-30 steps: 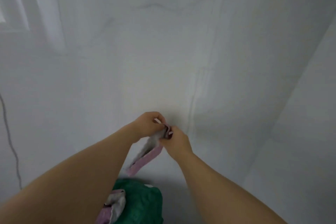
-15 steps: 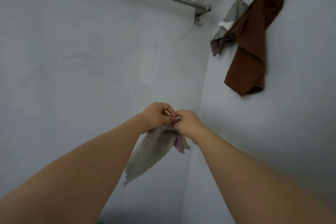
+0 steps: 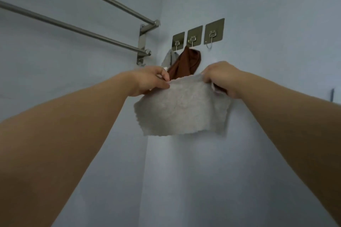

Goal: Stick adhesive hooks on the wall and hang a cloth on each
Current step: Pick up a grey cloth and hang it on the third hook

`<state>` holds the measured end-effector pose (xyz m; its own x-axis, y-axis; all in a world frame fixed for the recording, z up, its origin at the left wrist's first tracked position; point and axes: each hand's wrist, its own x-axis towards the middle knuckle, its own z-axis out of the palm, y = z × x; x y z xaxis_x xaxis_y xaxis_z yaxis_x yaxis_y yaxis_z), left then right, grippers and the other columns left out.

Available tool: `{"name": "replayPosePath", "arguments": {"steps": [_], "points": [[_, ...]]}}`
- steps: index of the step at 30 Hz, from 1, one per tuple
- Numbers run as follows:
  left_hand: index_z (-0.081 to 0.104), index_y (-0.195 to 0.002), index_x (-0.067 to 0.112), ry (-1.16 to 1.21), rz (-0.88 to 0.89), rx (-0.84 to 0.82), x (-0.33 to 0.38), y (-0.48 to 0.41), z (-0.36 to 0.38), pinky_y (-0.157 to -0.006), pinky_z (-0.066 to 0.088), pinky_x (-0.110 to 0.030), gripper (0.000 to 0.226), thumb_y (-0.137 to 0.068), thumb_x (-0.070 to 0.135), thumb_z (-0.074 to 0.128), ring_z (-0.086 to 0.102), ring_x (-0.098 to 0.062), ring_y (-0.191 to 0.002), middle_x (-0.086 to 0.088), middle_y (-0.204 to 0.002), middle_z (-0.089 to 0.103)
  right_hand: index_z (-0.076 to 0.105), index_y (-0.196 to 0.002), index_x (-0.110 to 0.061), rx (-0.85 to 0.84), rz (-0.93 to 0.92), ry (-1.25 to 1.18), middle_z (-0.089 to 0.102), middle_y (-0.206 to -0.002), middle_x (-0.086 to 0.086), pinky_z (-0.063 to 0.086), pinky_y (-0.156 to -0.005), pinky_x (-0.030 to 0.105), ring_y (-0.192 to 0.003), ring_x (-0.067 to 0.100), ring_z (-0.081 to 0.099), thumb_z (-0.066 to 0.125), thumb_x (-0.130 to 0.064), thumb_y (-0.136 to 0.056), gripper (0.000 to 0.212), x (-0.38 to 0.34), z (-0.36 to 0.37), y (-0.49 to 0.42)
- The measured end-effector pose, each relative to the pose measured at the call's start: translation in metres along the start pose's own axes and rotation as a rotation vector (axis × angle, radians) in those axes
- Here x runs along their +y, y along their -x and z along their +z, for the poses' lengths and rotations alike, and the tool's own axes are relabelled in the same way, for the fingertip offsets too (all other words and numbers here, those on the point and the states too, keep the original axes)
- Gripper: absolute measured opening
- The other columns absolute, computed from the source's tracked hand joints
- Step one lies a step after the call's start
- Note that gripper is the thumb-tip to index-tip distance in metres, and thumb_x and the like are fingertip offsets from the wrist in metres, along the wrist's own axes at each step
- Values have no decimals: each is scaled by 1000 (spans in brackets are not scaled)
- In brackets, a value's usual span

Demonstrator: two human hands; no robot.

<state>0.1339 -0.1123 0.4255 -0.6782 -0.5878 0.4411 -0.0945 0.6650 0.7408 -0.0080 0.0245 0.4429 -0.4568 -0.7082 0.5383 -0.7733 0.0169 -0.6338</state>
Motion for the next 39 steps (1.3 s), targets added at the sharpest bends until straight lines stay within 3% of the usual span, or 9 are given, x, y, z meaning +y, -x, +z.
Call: {"name": "replayPosePath", "arguments": {"steps": [4, 7, 9, 13, 19, 26, 30, 35, 39], "points": [[52, -64, 22, -81, 225, 169, 34, -32, 3, -62, 39, -14, 32, -88, 0, 53, 48, -9, -73, 3, -75, 53, 43, -67, -19, 258, -151, 121, 43, -67, 3, 30, -31, 12, -46, 13, 44, 26, 11, -83, 38, -18, -30, -13], [57, -66, 23, -128, 347, 249, 55, -57, 6, -57, 37, -11, 38, -89, -3, 43, 46, -8, -74, 7, -77, 53, 49, -63, -17, 313, -204, 267, 46, -60, 3, 28, -28, 9, -48, 14, 43, 27, 14, -76, 40, -29, -43, -23], [65, -82, 20, -145, 403, 284, 64, -75, 7, -65, 40, -17, 36, -90, -3, 40, 48, -12, -86, 3, -91, 57, 61, -71, -14, 357, -188, 358, 50, -59, 5, 37, -39, 11, -52, 15, 46, 29, 13, -74, 42, -33, -49, -31], [68, -106, 21, -162, 467, 324, 68, -109, 9, -87, 38, -20, 35, -93, 1, 42, 52, -18, -106, -3, -110, 58, 67, -97, -12, 474, -180, 489, 52, -88, 4, 49, -81, 29, -83, 20, 51, 34, 6, -83, 40, -34, -50, -48], [60, -82, 20, -156, 592, 590, 66, -153, 8, -77, 38, -23, 22, -87, 1, 48, 49, -14, -86, 2, -92, 55, 66, -105, -7, 598, -212, 695, 60, -113, 16, 50, -88, 36, -99, 31, 59, 42, -5, -89, 29, -32, -45, -81], [66, -86, 20, -274, 631, 482, 63, -183, 27, -82, 49, -35, 30, -86, -2, 45, 58, -24, -90, -6, -101, 64, 58, -108, -16, 654, -94, 981, 50, -114, 11, 32, -71, 31, -86, 28, 48, 42, -11, -90, 25, -27, -33, -99], [55, -80, 23, -348, 599, 440, 59, -172, 31, -93, 42, -40, 15, -86, 12, 47, 55, -23, -99, 1, -96, 61, 57, -105, -18, 612, -63, 995, 58, -110, 11, 34, -73, 31, -101, 32, 55, 45, -19, -88, 21, -27, -25, -94], [59, -103, 24, -504, 529, 429, 54, -153, 34, -105, 23, -41, 22, -95, 25, 39, 55, -25, -108, -1, -108, 63, 58, -106, -16, 536, 14, 984, 58, -111, 11, 34, -72, 32, -88, 28, 50, 41, -13, -88, 25, -24, -15, -84], [49, -113, 19, -317, 527, 356, 41, -134, 41, -112, 20, -48, 31, -100, 37, 27, 53, -27, -113, -6, -115, 59, 58, -110, -17, 481, 27, 983, 53, -114, 8, 35, -74, 32, -103, 30, 55, 42, -15, -91, 25, -18, -7, -75]]}}
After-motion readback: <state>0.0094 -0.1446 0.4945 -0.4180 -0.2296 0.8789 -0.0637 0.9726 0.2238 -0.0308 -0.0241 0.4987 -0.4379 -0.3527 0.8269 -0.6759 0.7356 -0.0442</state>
